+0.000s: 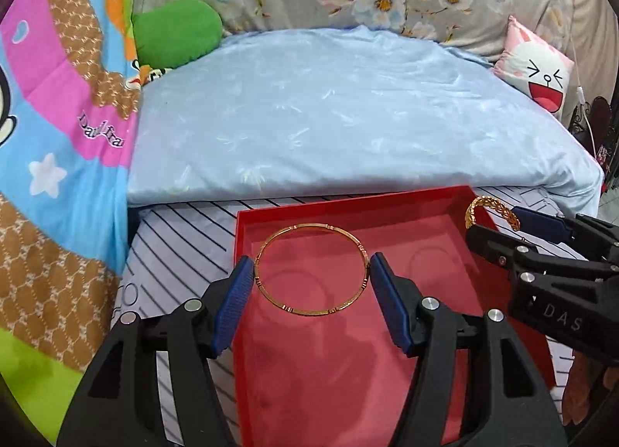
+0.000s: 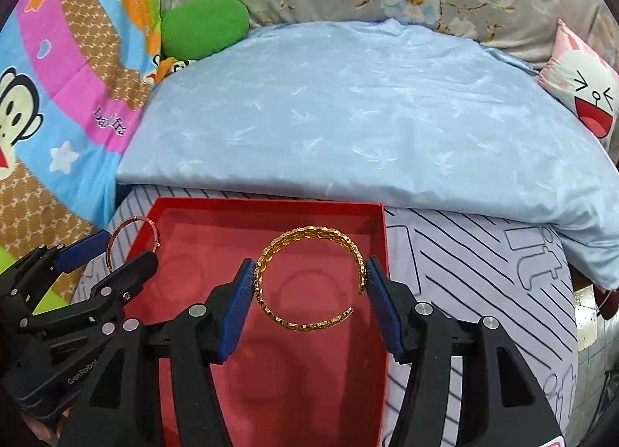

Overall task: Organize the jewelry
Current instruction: 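Carry both bangles into the red tray and open both tools to release them, then move both tools back to the pile, lowering the left tool onto the dark braided bracelet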

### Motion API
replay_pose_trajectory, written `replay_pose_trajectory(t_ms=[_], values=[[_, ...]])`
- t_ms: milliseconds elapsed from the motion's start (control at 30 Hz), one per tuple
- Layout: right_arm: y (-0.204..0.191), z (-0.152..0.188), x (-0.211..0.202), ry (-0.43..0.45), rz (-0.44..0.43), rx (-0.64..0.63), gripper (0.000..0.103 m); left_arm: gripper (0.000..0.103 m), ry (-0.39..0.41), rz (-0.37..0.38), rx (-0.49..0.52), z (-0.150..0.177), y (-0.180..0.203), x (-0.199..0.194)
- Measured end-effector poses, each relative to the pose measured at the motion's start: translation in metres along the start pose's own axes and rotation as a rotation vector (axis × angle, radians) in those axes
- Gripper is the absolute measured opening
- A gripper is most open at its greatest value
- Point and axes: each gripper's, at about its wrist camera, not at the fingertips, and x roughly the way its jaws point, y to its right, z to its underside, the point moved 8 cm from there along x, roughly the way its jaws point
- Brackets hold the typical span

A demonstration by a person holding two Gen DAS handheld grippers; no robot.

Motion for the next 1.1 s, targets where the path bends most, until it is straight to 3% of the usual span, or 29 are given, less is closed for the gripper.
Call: replay_pose_trajectory(t_ms=[200, 433, 533, 700, 867, 933, 1100], values=[[0.007, -0.003, 0.030, -0.048, 0.018, 0.003, 0.055, 0.059, -0.067, -0.005, -0.004, 0.000, -0.002, 0.035], [0.007, -0.003, 0.041, -0.053, 0.042, -0.016, 0.059, 0.060, -0.090, -0.018, -0.002, -0.003, 0.000, 0.047], [0.007, -0.004, 0.038, -0.037, 0.047, -0.014, 0.064, 0.067, -0.080, -0.028, -0.003, -0.005, -0.001, 0.047], [0.007, -0.006, 0.019, -0.001, 0.055, -0.017, 0.066, 0.068, -0.053, -0.040, -0.013, -0.009, -0.004, 0.033], [0.012, 0.001, -0.018, 0.041, 0.046, -0.009, 0.067, 0.070, 0.000, -0.048, -0.027, -0.008, -0.011, -0.006], [0.015, 0.009, -0.037, 0.059, 0.041, 0.000, 0.070, 0.077, 0.024, -0.046, -0.042, -0.006, -0.014, -0.022], [0.018, 0.039, -0.073, 0.080, 0.027, 0.004, 0.071, 0.077, 0.056, -0.045, -0.051, 0.015, -0.016, -0.064]])
